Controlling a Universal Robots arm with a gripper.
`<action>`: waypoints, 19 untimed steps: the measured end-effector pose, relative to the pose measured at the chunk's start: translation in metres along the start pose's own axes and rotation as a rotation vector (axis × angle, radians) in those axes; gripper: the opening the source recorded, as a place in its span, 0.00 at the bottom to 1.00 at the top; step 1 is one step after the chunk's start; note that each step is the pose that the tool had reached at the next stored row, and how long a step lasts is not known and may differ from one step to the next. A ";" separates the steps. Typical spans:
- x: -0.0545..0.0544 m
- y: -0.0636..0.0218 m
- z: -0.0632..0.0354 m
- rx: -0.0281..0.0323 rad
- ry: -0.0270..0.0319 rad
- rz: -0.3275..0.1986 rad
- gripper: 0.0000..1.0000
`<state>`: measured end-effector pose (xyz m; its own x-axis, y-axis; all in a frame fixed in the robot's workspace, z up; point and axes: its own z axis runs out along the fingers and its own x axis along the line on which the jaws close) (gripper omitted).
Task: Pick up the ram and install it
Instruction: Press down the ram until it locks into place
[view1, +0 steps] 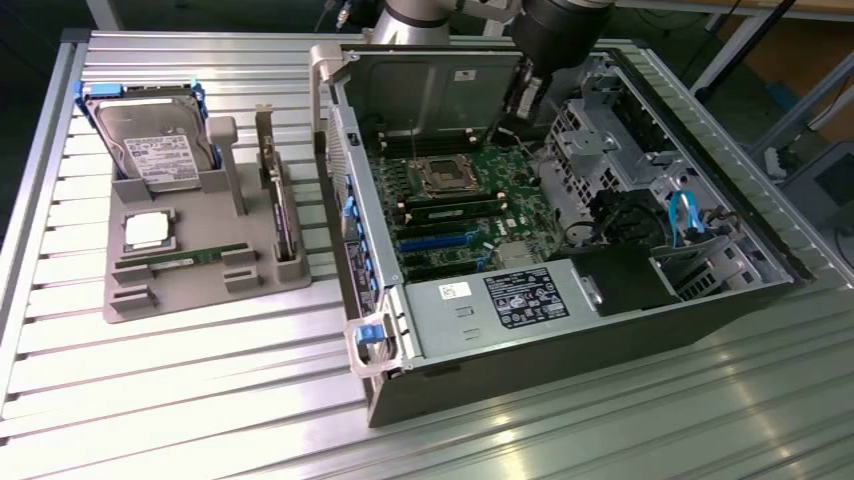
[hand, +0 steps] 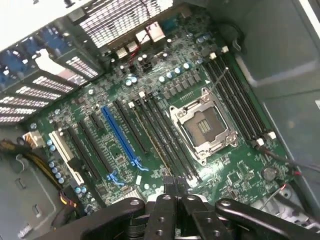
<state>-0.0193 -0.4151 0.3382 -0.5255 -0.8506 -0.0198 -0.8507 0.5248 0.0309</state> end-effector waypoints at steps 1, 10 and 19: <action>0.000 0.0000 0.0001 0.0005 -0.0007 0.025 0.10; 0.000 0.0000 0.0007 0.0048 -0.0074 0.240 0.10; 0.000 -0.0001 0.0015 0.0090 -0.0139 0.452 0.10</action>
<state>-0.0193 -0.4151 0.3367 -0.8444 -0.5353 -0.0197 -0.5357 0.8439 0.0308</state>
